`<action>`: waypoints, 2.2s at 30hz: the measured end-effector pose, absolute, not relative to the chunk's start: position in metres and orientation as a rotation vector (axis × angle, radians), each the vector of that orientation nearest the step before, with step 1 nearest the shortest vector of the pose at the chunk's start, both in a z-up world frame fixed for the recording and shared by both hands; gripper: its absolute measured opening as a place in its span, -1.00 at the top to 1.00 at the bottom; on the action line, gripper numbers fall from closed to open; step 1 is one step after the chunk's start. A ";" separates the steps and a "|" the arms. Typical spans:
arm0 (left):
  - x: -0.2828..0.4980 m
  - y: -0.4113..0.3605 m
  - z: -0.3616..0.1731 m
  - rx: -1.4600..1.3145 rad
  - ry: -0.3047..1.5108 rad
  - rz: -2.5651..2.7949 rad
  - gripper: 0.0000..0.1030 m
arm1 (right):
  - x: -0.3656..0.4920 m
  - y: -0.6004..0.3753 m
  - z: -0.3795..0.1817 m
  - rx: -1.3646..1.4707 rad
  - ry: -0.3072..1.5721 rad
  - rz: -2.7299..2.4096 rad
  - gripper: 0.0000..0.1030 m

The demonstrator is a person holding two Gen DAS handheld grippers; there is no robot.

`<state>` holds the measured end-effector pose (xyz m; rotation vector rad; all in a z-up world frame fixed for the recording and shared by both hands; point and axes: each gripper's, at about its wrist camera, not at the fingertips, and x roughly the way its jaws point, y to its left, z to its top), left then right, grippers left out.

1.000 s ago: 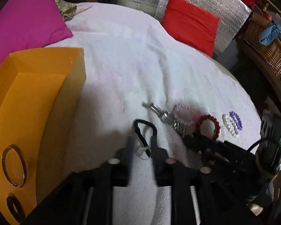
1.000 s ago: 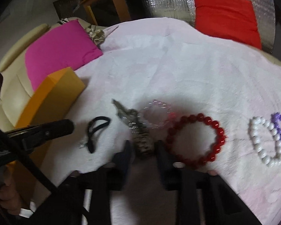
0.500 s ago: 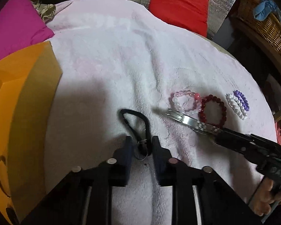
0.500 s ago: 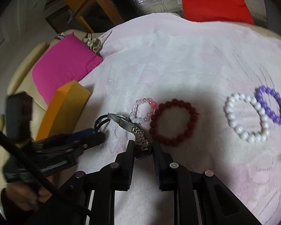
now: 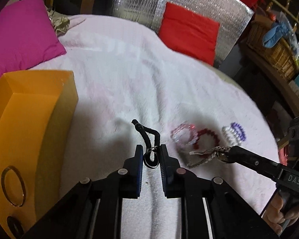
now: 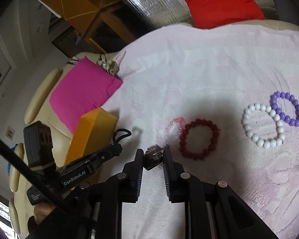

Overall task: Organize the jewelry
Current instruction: 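Grasp the black carabiner with the left tool while the right tool grasps the silver watch, then lower carabiner and watch into the orange box and open both tools, then move both tools back to the bead bracelets on the cloth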

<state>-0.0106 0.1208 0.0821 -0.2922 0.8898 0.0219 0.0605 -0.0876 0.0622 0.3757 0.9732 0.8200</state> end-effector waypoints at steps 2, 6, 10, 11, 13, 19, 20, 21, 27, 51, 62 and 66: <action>-0.016 0.121 0.092 -0.289 0.863 0.022 0.68 | 0.056 -0.089 0.070 0.372 0.950 0.813 0.60; -0.026 0.121 0.112 -0.307 0.794 0.013 0.68 | 0.049 -0.097 0.079 0.388 0.921 0.771 0.60; -0.038 0.125 0.137 -0.321 0.713 0.003 0.68 | 0.045 -0.101 0.085 0.389 0.935 0.696 0.60; -0.040 0.126 0.141 -0.320 0.700 0.005 0.68 | 0.044 -0.102 0.088 0.387 0.942 0.677 0.60; -0.049 0.133 0.152 -0.326 0.663 0.015 0.68 | 0.044 -0.100 0.096 0.377 0.945 0.653 0.60; -0.083 0.171 0.179 -0.354 0.564 0.082 0.68 | 0.040 -0.071 0.154 0.290 0.890 0.624 0.60; -0.088 0.177 0.182 -0.355 0.553 0.095 0.68 | 0.040 -0.066 0.161 0.281 0.881 0.628 0.60; -0.093 0.184 0.185 -0.353 0.542 0.110 0.68 | 0.038 -0.056 0.173 0.265 0.864 0.635 0.60; -0.113 0.227 0.184 -0.362 0.525 0.215 0.68 | 0.033 0.009 0.223 0.219 0.805 0.702 0.60; -0.111 0.316 0.108 -0.380 0.816 0.492 0.67 | 0.040 0.229 0.113 0.041 1.090 0.801 0.60; -0.100 0.307 0.108 -0.355 0.856 0.489 0.12 | 0.049 0.222 0.102 0.058 1.169 0.799 0.53; -0.102 0.297 0.125 -0.345 0.791 0.491 -0.10 | 0.048 0.192 0.127 0.128 1.128 0.852 0.35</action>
